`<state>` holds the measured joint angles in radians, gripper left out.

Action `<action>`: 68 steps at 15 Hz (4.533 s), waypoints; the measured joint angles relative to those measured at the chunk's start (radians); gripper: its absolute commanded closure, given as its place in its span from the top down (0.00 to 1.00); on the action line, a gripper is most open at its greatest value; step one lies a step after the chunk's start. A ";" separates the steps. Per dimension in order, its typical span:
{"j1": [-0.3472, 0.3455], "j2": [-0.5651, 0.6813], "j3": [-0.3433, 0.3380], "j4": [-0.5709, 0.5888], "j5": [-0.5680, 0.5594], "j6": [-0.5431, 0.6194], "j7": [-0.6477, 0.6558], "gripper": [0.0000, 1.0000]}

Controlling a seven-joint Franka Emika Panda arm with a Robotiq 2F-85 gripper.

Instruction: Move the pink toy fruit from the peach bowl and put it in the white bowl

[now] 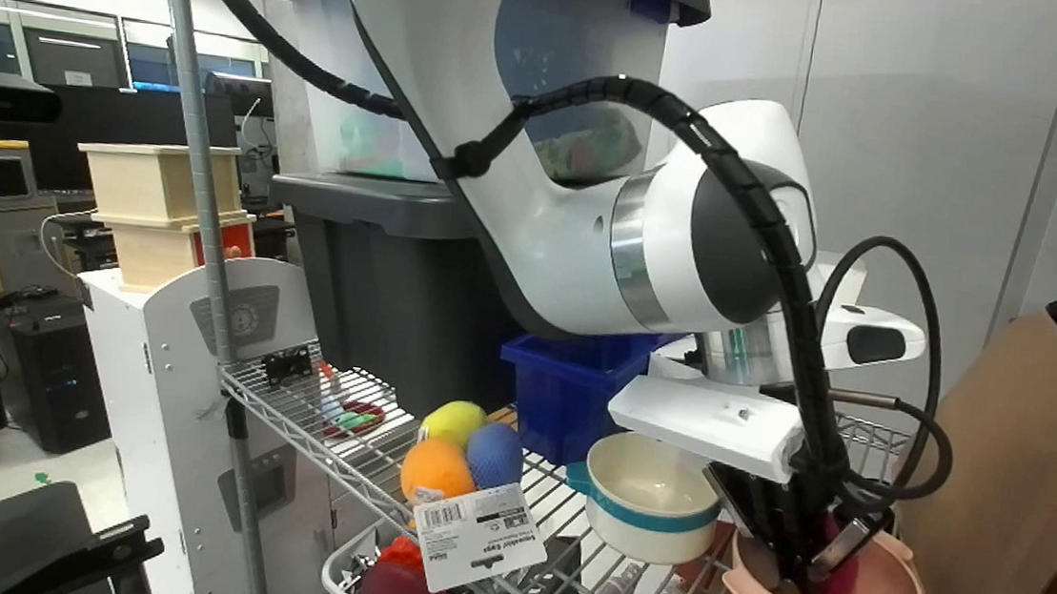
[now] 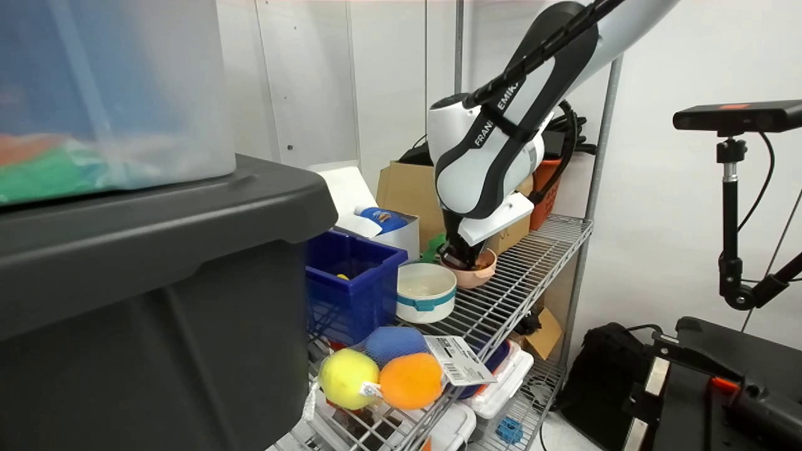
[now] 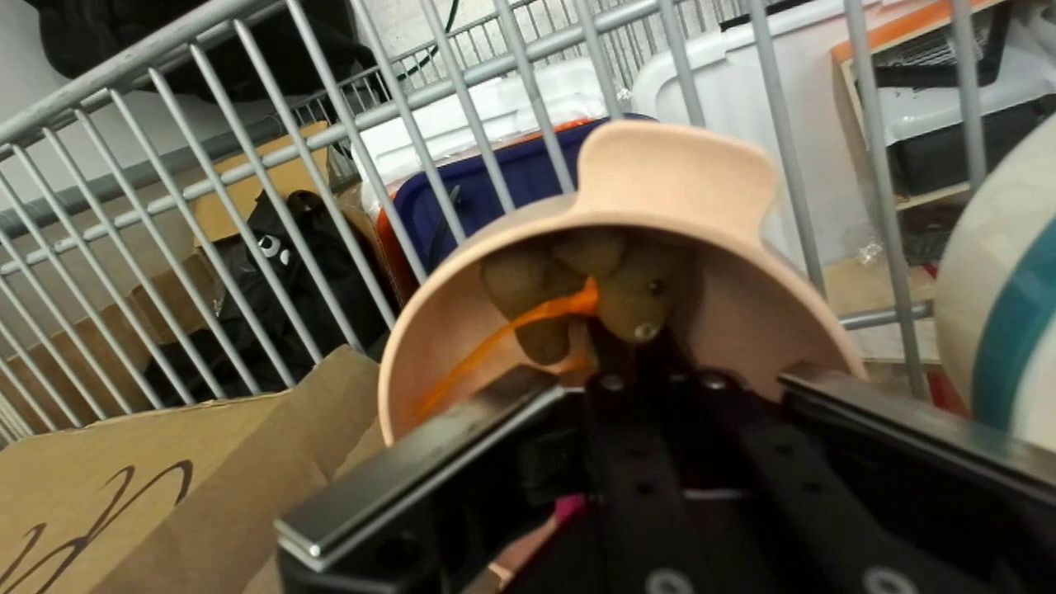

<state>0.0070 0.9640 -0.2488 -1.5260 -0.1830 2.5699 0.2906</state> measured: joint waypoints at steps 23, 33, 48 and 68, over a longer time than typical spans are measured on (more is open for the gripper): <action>-0.008 -0.386 0.016 -0.307 0.019 0.012 -0.070 0.00; 0.052 -0.455 0.083 -0.397 0.010 0.048 -0.069 0.00; 0.088 -0.286 0.080 -0.296 0.007 0.142 -0.049 0.44; 0.087 -0.501 0.005 -0.600 -0.033 0.124 -0.078 1.00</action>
<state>0.0941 0.4632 -0.2443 -2.1263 -0.2162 2.6938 0.2125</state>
